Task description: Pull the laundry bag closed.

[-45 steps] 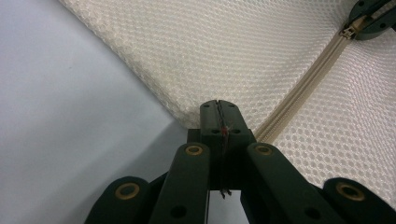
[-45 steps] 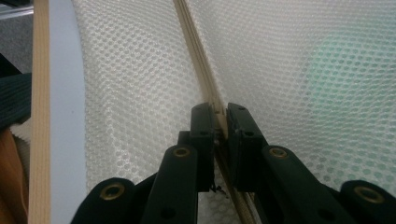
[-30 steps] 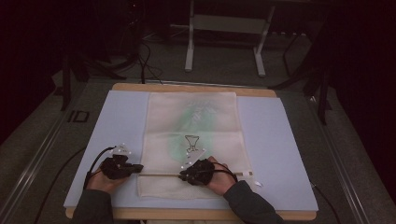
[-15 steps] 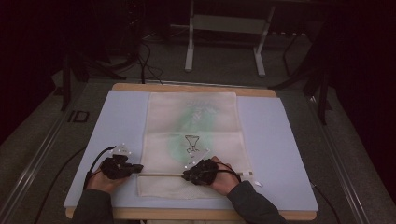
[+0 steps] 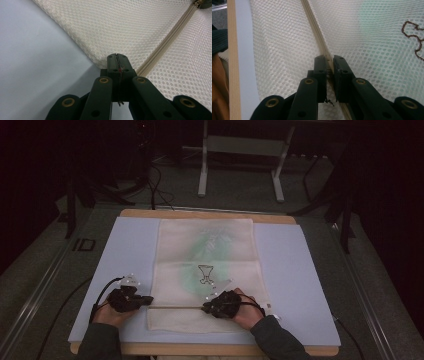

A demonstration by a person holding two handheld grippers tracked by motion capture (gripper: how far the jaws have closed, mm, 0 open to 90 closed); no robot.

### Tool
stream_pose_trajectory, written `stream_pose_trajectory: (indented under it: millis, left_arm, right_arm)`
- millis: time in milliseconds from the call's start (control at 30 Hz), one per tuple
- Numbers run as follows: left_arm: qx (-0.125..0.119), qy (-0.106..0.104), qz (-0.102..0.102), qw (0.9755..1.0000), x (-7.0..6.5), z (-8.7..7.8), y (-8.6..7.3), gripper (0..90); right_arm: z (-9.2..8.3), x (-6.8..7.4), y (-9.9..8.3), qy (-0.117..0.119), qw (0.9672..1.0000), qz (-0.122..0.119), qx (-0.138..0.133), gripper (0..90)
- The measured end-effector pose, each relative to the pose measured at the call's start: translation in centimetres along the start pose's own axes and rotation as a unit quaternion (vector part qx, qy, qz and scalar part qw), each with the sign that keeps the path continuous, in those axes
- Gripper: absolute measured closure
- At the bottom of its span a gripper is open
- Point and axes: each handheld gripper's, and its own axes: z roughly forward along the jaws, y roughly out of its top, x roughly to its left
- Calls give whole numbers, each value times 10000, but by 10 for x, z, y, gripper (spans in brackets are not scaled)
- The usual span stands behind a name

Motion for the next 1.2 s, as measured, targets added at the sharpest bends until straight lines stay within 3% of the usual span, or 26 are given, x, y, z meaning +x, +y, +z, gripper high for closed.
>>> stream_pose_trajectory:
  millis: [1200]
  left_arm:
    - [-6, 17, -14, 10000, 0, 0, 0, 898]
  right_arm:
    - [-22, -11, -29, -168, 9996, 207, 90, 823]
